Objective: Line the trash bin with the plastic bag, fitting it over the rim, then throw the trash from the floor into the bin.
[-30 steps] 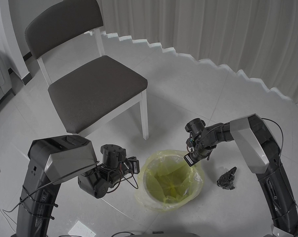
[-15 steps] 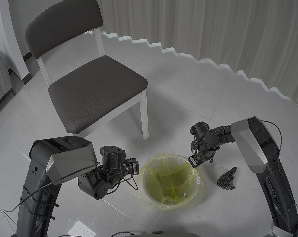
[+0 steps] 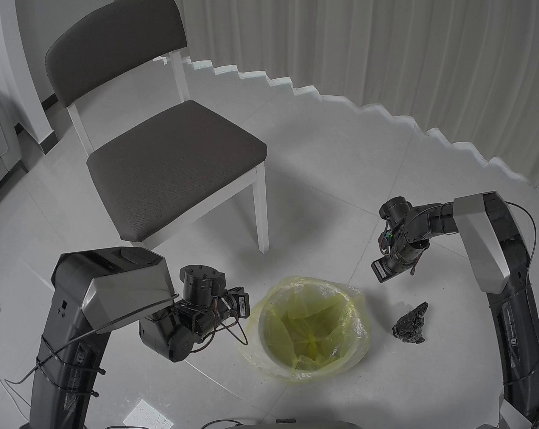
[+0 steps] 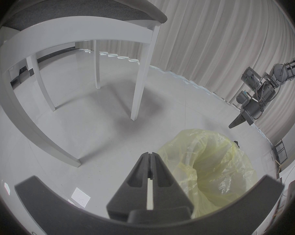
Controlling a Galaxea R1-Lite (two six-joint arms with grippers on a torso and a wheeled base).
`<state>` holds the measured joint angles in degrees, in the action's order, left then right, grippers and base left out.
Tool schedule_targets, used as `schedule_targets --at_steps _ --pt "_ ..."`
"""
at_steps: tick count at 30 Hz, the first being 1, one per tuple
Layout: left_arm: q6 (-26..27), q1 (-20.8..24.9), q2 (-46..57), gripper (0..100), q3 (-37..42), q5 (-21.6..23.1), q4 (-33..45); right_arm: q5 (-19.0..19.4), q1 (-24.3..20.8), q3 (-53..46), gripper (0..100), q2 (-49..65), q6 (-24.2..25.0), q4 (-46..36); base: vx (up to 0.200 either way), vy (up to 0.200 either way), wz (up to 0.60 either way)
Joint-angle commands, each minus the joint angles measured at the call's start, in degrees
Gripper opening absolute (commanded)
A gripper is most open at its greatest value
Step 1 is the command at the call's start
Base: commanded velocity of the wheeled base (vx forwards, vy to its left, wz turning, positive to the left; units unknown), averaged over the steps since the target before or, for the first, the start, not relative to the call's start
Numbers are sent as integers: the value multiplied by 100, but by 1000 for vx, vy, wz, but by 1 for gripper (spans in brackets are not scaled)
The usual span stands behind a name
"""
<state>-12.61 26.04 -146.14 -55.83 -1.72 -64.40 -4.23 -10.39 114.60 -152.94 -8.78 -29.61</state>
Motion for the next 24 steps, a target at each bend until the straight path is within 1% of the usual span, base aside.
schedule_targets --at_steps 1,2,7,9,13,15,16,19,24 --pt "4 15 103 0 99 5 -46 1 327 -1 0 -139 -19 52 0 0 0" --pt "4 15 103 0 116 5 -72 1 388 -1 100 -192 -19 96 0 0 0" --pt "-5 -2 77 0 169 66 -116 45 599 -1 100 -412 -19 272 0 0 0" --pt "-14 -20 59 0 204 128 -292 45 669 -1 100 -447 -19 272 0 0 0" --pt "30 -117 68 0 424 541 -784 63 722 -1 100 -421 -10 298 0 0 0" --pt "39 -117 77 0 494 629 -943 80 740 -1 100 -403 -19 298 -200 0 0" --pt "48 -125 51 0 503 638 -1153 89 749 -1 100 -394 -19 289 -200 0 0" --pt "48 -125 15 0 538 638 -1329 80 749 -96 100 -394 -36 272 -200 0 0" --pt "48 -125 -178 0 556 655 -1795 63 828 -166 100 -429 -54 289 0 0 0"
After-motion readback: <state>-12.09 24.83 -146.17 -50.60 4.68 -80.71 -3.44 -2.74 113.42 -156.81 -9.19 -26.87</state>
